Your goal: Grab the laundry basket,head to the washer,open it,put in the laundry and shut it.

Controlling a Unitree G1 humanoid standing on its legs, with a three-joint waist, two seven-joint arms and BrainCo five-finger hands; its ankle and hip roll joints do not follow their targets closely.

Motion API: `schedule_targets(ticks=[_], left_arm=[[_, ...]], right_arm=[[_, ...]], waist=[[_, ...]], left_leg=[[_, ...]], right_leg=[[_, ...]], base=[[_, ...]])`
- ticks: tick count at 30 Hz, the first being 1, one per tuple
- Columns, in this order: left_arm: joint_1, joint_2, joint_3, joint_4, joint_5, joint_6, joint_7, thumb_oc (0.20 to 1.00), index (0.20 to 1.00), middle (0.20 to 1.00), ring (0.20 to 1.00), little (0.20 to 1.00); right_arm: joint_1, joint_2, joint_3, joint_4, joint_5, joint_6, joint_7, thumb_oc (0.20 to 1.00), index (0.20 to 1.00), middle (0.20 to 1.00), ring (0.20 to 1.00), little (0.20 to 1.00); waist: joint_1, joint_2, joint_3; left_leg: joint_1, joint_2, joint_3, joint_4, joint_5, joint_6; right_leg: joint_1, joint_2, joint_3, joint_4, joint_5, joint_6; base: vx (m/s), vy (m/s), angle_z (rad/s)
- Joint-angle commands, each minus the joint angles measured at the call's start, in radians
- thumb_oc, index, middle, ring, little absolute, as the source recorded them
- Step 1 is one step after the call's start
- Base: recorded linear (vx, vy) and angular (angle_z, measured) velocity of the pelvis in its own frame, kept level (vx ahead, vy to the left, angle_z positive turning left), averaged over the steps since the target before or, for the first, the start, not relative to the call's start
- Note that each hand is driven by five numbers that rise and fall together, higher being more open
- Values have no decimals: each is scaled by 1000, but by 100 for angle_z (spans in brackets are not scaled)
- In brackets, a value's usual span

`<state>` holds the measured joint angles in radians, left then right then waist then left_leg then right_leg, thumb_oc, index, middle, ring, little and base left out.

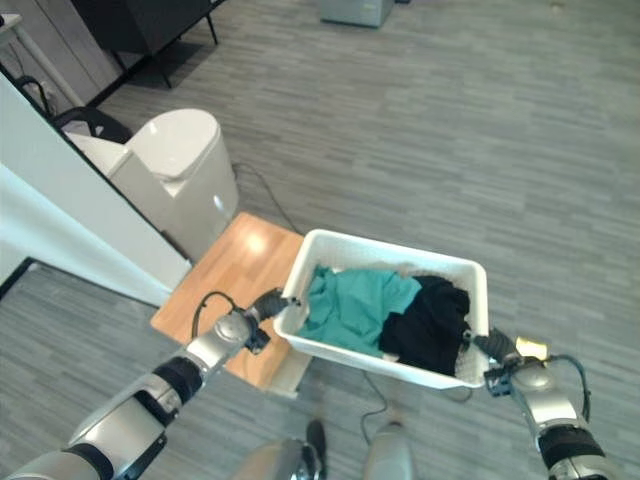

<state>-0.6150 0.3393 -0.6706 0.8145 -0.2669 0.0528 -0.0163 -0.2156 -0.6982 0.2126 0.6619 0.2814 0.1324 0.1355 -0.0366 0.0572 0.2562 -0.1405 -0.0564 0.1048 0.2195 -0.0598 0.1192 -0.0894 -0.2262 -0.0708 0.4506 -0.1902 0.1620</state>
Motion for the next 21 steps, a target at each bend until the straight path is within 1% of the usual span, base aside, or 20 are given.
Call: schedule_targets(ticks=[1, 2, 3, 4, 5, 6, 7, 9, 10, 11, 12, 13, 15, 16, 17, 18, 20, 21], left_arm=[[-55, 69, 137, -12, -47, -67, 44, 200, 200, 200, 200, 200], [-55, 70, 137, -12, -47, -67, 44, 200, 200, 200, 200, 200], [-63, 70, 144, 1, -44, -66, 52, 200, 200, 200, 200, 200], [-63, 70, 144, 1, -44, -66, 52, 200, 200, 200, 200, 200], [-65, 70, 148, 5, -45, -65, 55, 200, 200, 200, 200, 200], [-69, 69, 150, 5, -46, -59, 57, 200, 200, 200, 200, 200], [-69, 68, 150, 5, -46, -58, 57, 200, 200, 200, 200, 200], [-66, 70, 152, 2, -38, -56, 57, 200, 200, 200, 200, 200], [-66, 74, 149, -2, -37, -57, 58, 200, 200, 200, 200, 200], [-72, 74, 144, -3, -33, -57, 60, 200, 200, 200, 200, 200], [-76, 72, 143, 4, -28, -58, 60, 200, 200, 200, 200, 200], [-79, 66, 138, 11, -24, -58, 60, 200, 200, 200, 200, 200], [-79, 54, 135, 25, -20, -61, 61, 200, 200, 200, 200, 200], [-78, 47, 133, 41, -13, -61, 59, 200, 200, 200, 200, 200], [-76, 42, 132, 56, -8, -58, 55, 200, 200, 200, 200, 200], [-72, 34, 135, 82, 2, -54, 55, 200, 200, 200, 200, 200], [-73, 34, 135, 83, 2, -54, 55, 200, 200, 200, 200, 200], [-75, 30, 129, 105, 11, -56, 54, 200, 200, 200, 200, 200]], right_arm=[[-157, -60, -39, 45, 23, -60, -21, 200, 200, 200, 200, 200], [-158, -60, -39, 45, 23, -60, -21, 200, 200, 200, 200, 200], [-182, -57, -11, 44, 27, -62, -29, 200, 200, 200, 200, 200], [-182, -57, -11, 45, 27, -62, -29, 200, 200, 200, 200, 200], [-184, -57, -6, 38, 27, -61, -29, 200, 200, 200, 200, 200], [-174, -70, -14, 23, 30, -60, -36, 200, 200, 200, 200, 200], [-173, -70, -15, 23, 30, -59, -36, 200, 200, 200, 200, 200], [-166, -87, -22, 24, 28, -62, -42, 200, 200, 200, 200, 200], [-161, -96, -29, 25, 29, -64, -45, 200, 200, 200, 200, 200], [-156, -100, -34, 32, 33, -66, -49, 200, 200, 200, 200, 200], [-153, -104, -37, 47, 35, -68, -50, 200, 200, 200, 200, 200], [-148, -107, -43, 63, 38, -71, -52, 200, 200, 200, 200, 200], [-143, -100, -42, 97, 39, -72, -53, 200, 200, 200, 200, 200], [-146, -102, -42, 124, 37, -68, -59, 200, 200, 200, 200, 200], [-146, -108, -44, 152, 31, -64, -58, 200, 200, 200, 200, 200], [-131, -92, -57, 177, 31, -60, -50, 200, 200, 200, 200, 200], [-131, -92, -57, 177, 31, -60, -50, 200, 200, 200, 200, 200], [-109, -75, -70, 190, 34, -64, -50, 200, 200, 200, 200, 200]], waist=[[96, -45, -84], [95, -45, -83], [118, -67, -89], [117, -66, -88], [123, -74, -88], [123, -81, -73], [122, -80, -73], [119, -84, -61], [119, -84, -55], [124, -89, -39], [122, -93, -34], [120, -98, -32], [113, -106, -33], [111, -105, -42], [102, -94, -61], [94, -81, -79], [95, -81, -79], [81, -79, -84]], left_leg=[[63, 72, -35, -76, -58, -94], [64, 72, -35, -76, -58, -95], [40, 109, -10, -77, -29, -124], [40, 110, -10, -77, -29, -124], [32, 131, -10, -77, -11, -139], [14, 174, -31, -79, 38, -165], [14, 174, -32, -80, 39, -166], [12, 207, -56, -110, 79, -177], [5, 213, -74, -117, 95, -181], [-17, 198, -109, -99, 97, -183], [-18, 170, -144, -80, 75, -179], [-13, 136, -160, -54, 53, -175], [-5, 83, -145, 12, 5, -162], [16, 54, -131, 10, -36, -148], [53, 38, -109, -14, -59, -132], [74, 40, -95, -70, -50, -123], [76, 40, -94, -72, -49, -123], [72, 30, -106, -91, -30, -127]], right_leg=[[57, 62, -41, -143, 85, -35], [60, 62, -41, -146, 86, -35], [97, 81, -62, -270, 83, -44], [99, 82, -62, -274, 85, -45], [117, 96, -65, -318, 81, -53], [138, 132, -68, -365, 77, -75], [139, 133, -69, -366, 78, -76], [149, 167, -72, -394, 77, -92], [149, 175, -70, -403, 80, -96], [138, 177, -65, -404, 91, -102], [132, 177, -63, -405, 98, -103], [127, 172, -70, -406, 108, -102], [112, 162, -79, -404, 122, -99], [104, 168, -75, -404, 124, -95], [102, 183, -71, -407, 123, -90], [100, 198, -64, -411, 128, -90], [100, 198, -63, -411, 128, -90], [100, 192, -73, -414, 135, -88]], base=[[-170, -283, -48], [-196, -386, -36], [-131, -289, -19], [-192, -422, -21], [-182, -390, -15], [-184, -391, -7], [-191, -361, 3], [-168, -259, 18], [-225, -266, 20], [-208, -197, 18], [-191, -153, 13], [-144, -98, 2], [-121, -47, 13], [-38, 9, 22], [-19, 28, 18], [3, 27, -4], [0, 0, 0], [-40, -3, -12]])
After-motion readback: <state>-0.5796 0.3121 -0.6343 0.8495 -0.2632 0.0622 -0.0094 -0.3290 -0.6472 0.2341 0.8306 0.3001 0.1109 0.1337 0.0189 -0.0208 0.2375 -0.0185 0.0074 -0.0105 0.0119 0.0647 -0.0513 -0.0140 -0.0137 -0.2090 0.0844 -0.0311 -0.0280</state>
